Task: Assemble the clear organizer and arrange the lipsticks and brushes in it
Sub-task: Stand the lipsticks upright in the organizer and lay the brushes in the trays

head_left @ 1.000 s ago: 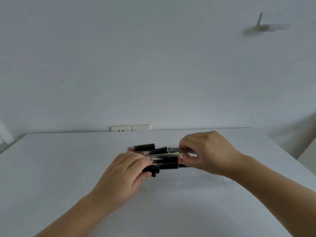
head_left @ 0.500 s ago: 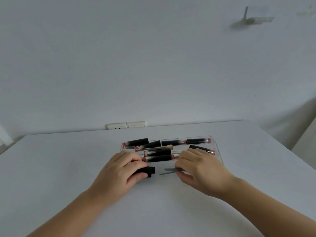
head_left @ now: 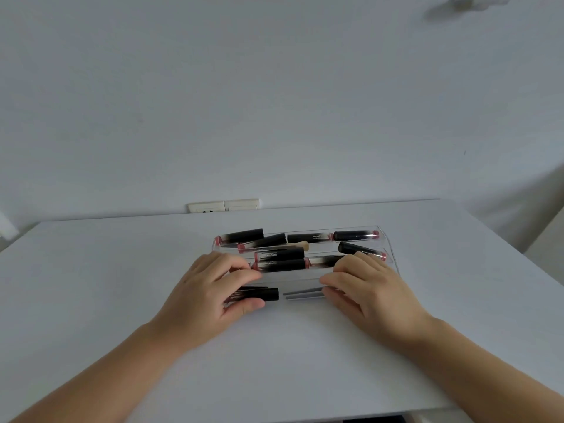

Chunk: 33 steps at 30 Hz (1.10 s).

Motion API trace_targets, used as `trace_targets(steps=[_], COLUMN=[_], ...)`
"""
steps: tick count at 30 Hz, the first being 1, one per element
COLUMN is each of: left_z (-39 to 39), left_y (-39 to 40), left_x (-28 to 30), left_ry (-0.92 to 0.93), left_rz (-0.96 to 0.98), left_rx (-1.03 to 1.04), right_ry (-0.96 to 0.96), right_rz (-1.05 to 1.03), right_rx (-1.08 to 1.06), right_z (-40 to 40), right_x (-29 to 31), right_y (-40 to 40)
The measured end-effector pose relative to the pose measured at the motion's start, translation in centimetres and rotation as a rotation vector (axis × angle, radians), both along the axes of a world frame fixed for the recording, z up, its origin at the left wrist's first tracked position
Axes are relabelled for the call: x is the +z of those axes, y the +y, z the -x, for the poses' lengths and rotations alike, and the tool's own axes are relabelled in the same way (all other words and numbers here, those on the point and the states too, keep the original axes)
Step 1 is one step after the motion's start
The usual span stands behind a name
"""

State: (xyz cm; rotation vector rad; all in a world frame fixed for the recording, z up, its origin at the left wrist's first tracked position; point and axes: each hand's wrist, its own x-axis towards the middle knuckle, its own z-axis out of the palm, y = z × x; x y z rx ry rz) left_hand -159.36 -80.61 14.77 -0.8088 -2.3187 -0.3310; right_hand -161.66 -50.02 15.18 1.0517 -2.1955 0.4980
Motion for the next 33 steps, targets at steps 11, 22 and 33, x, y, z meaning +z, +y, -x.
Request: trace_targets(steps=[11, 22, 33], left_z=[0.0, -0.2, 0.1], left_y=[0.2, 1.5, 4.0], left_x=[0.1, 0.2, 2.4], left_ry=[0.037, 0.107, 0.039], left_rz=[0.0, 0.085, -0.045], left_rx=[0.001, -0.037, -0.072], right_ry=[-0.1, -0.168, -0.135], right_rz=[0.406, 0.473, 0.435], right_rx=[-0.071, -0.174, -0.195], right_z=[1.4, 1.7, 1.0], right_x=[0.2, -0.2, 0.7], right_y=[1.7, 2.0, 1.7])
